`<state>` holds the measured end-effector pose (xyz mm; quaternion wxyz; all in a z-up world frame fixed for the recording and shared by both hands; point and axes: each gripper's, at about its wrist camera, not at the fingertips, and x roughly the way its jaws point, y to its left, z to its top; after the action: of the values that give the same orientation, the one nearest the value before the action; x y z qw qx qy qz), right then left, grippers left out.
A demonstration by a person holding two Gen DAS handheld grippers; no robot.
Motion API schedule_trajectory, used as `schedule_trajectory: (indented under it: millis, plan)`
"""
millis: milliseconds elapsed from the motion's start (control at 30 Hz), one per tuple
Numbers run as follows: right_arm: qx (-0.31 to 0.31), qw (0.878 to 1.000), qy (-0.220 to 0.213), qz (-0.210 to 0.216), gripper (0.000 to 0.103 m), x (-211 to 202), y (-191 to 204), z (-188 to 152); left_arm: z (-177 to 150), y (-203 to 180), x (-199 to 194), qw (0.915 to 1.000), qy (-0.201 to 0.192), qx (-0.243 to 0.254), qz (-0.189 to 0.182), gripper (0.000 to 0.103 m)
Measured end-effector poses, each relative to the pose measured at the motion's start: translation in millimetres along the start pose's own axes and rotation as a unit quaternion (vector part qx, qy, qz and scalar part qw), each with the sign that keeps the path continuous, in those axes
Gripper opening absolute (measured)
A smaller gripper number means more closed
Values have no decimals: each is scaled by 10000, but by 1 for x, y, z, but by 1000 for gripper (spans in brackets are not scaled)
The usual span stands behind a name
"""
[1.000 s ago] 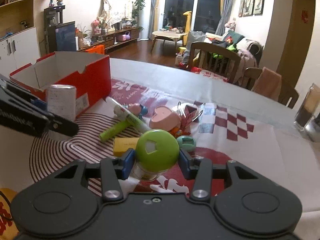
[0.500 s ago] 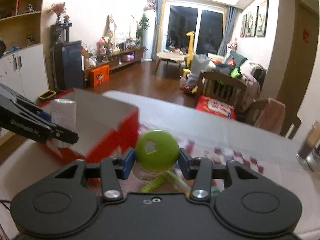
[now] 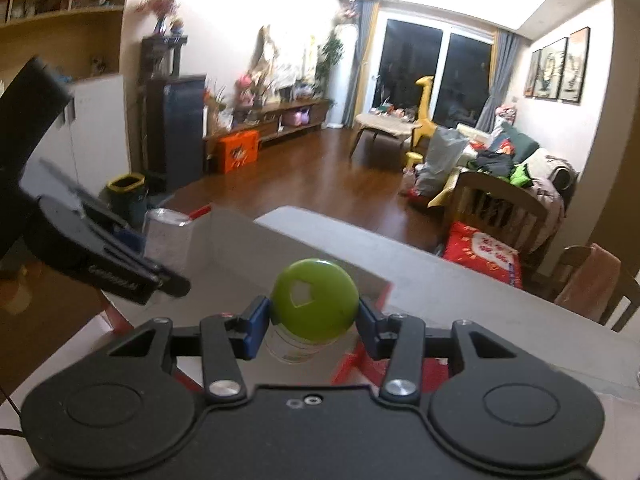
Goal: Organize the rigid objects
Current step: 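Carry both jars into the cardboard box and lower them onto its floor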
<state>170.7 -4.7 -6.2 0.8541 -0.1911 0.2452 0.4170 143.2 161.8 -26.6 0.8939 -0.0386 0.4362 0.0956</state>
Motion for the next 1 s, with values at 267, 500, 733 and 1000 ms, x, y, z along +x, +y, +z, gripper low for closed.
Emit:
schedule_trajectory:
  millis: [267, 500, 733, 1000]
  plan:
    - [5, 9974, 722, 60, 47, 60, 24, -2, 0, 30, 51, 9972, 670, 298, 140, 41]
    - [205, 9924, 1188, 266, 47, 92, 32, -3, 5, 41, 86, 9930, 1100, 418, 59, 41]
    - [172, 9886, 1464, 300, 47, 103, 44, -10, -2, 29, 111, 9839, 1616, 757, -27, 41]
    - [424, 9847, 1658, 315, 47, 108, 43, -16, -4, 28, 117, 9812, 1756, 796, -31, 42]
